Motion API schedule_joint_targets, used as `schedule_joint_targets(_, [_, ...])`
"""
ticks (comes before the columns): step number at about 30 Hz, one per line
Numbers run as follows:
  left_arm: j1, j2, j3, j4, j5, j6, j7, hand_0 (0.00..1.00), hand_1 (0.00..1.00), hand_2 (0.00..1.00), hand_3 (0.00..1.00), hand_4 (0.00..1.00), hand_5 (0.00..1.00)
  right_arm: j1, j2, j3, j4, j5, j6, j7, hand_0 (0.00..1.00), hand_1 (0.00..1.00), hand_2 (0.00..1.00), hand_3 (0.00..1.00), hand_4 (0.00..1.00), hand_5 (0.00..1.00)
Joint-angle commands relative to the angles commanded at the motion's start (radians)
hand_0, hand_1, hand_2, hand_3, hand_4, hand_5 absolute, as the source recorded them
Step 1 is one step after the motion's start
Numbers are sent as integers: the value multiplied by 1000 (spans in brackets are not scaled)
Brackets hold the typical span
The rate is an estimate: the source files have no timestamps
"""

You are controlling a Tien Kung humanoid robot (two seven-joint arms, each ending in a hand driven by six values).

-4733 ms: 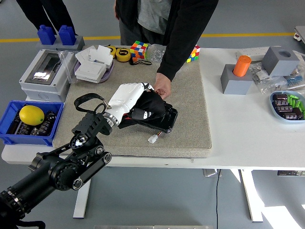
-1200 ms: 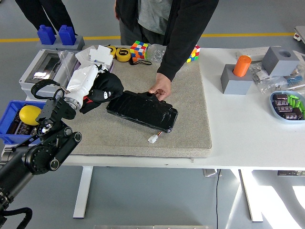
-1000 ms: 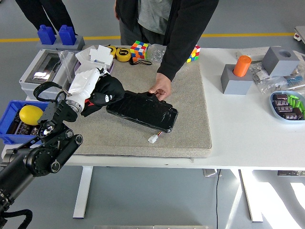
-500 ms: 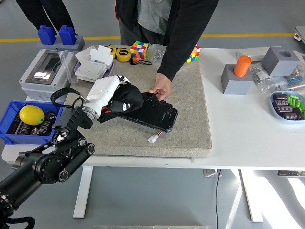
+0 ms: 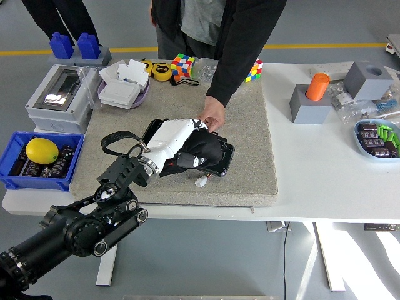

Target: Pick the rag up,wipe the panel,place it on the desk

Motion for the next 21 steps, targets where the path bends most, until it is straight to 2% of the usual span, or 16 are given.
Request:
schedule_joint_targets(5, [-7, -11, 35, -14, -4, 3, 0, 235, 320, 441, 558, 747, 2, 2, 1, 0, 0, 0, 0, 0, 593, 604, 539, 533, 907, 360])
schedule_joint_targets(11, [-12, -15, 41, -22, -1, 5, -2, 234, 320, 442, 558, 747, 2, 1, 0, 1, 0, 0, 0, 0, 591, 603, 538, 533, 906, 360])
schedule_joint_targets(21, [-18, 6, -32, 33, 12, 6, -7, 232, 320, 441, 558, 748, 2, 1, 0, -2, 0, 1, 0, 0, 591, 604, 538, 533, 906, 359])
